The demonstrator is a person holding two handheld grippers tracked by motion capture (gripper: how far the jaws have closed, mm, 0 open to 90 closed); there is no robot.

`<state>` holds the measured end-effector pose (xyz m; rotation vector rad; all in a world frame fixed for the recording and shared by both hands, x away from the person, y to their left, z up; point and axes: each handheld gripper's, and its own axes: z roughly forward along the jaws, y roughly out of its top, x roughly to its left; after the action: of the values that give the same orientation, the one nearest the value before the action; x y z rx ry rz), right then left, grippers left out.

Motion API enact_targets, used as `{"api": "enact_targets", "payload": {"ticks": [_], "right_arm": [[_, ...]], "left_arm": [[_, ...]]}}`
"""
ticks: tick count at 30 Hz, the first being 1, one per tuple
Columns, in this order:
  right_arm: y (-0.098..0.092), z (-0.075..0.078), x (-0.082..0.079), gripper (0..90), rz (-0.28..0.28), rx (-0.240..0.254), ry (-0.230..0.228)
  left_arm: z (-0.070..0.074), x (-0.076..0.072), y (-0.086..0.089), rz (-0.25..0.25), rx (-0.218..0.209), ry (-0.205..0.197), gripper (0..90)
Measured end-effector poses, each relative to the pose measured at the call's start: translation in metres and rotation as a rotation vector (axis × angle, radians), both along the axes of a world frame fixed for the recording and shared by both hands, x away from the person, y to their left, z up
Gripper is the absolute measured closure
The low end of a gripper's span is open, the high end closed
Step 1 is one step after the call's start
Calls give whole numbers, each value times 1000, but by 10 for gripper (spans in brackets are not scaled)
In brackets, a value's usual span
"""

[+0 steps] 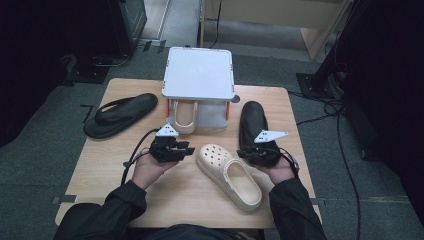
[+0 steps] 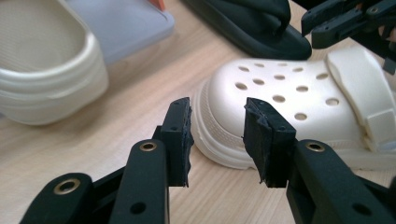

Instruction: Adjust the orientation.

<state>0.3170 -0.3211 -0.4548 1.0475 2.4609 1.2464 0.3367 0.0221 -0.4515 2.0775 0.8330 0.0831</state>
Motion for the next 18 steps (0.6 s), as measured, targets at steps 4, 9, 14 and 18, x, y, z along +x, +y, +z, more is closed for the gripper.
{"api": "enact_targets", "payload": {"ticks": [4, 9, 14, 18], "right_arm": [[-3, -4, -5, 724, -3, -16, 7], [-3, -9, -4, 722, -6, -19, 35], [-4, -11, -4, 712, -20, -16, 44], [-1, -13, -4, 758, -23, -10, 54]], "left_arm": [[-9, -3, -7, -12, 3, 16, 621], [-17, -2, -13, -18, -10, 41, 621], [-21, -7, -20, -37, 1, 31, 618], [-27, -10, -26, -45, 19, 26, 614]]}}
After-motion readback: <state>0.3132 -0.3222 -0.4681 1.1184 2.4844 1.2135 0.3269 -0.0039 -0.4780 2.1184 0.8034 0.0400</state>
